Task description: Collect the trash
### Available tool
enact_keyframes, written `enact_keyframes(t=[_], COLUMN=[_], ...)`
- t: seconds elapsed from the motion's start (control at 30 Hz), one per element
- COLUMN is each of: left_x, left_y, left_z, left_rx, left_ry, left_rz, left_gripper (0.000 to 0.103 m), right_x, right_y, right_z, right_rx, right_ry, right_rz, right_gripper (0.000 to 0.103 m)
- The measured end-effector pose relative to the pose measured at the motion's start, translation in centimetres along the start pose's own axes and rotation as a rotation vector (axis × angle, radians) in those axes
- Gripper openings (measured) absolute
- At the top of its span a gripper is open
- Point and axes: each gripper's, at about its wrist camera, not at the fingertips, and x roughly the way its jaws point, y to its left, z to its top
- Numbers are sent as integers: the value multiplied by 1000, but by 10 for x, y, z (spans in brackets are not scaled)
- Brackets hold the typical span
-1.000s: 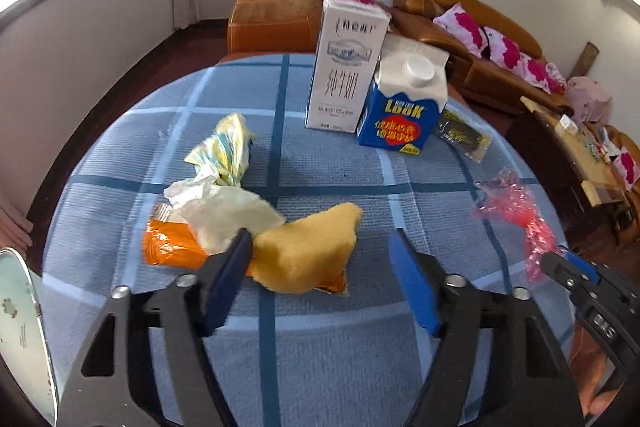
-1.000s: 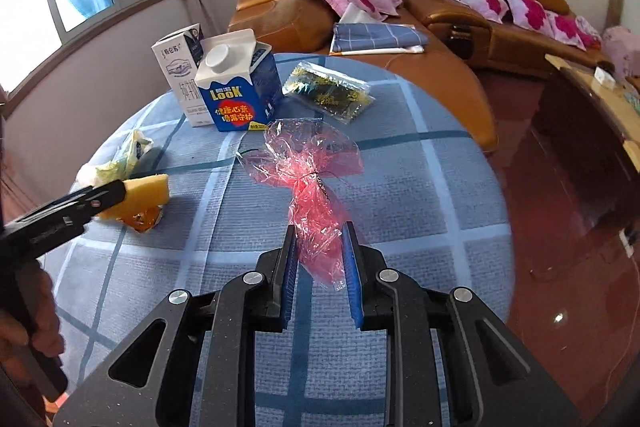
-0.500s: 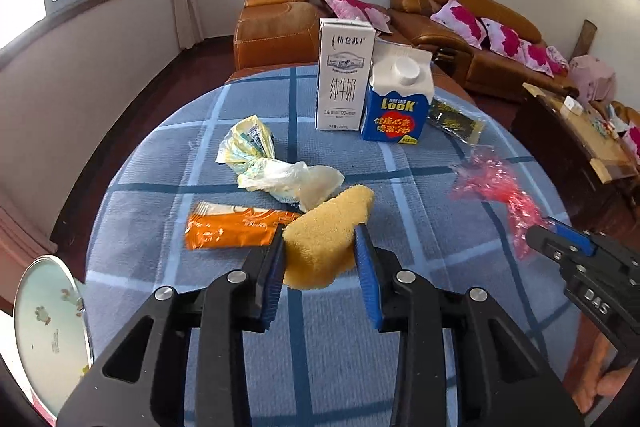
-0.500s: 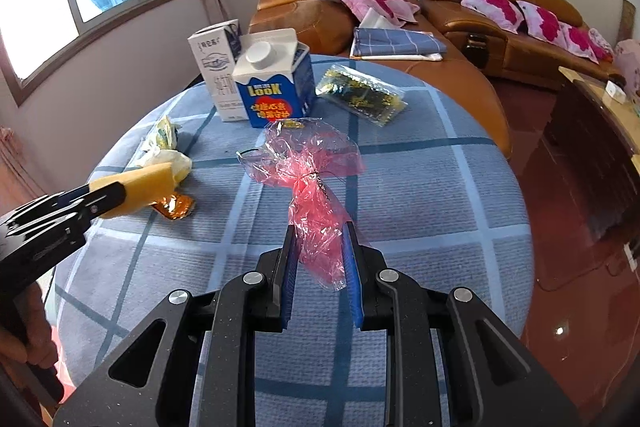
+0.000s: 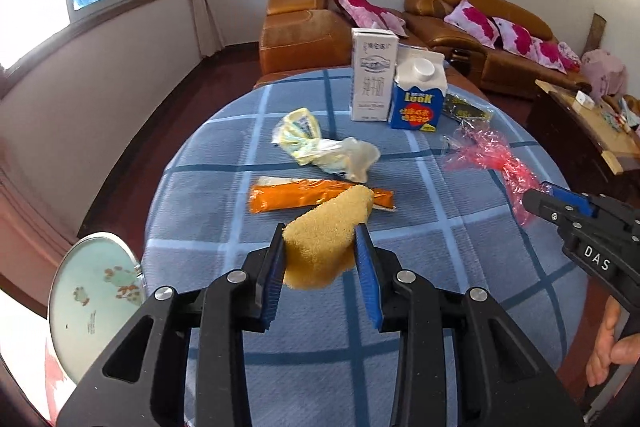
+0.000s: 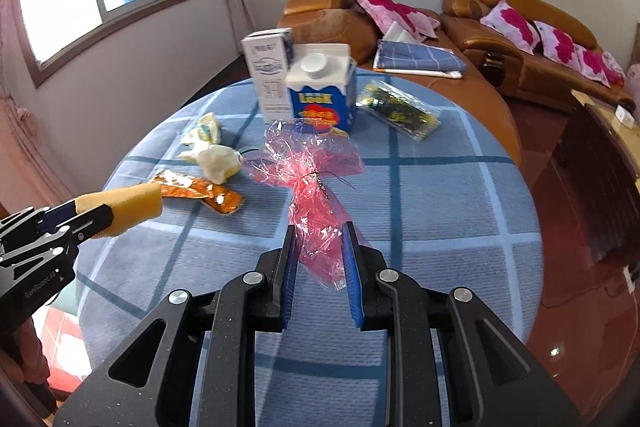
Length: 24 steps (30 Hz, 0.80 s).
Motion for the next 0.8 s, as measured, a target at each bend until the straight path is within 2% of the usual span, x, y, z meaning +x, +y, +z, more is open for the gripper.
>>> enact_keyframes(t=[0.37,0.8], left_x=[-25,-50], left_y=[43,109], left_z=[-20,-45], left_rx=[-81,-195], left_ry=[-10,-21], left_rz=[42,135], left_gripper=[34,34], right_x=[0,12], right_y=[48,113], right_z=[1,4], right_rx=[-70,-162], right_ry=[2,18], right_rz=[66,160], right_gripper=[23,23])
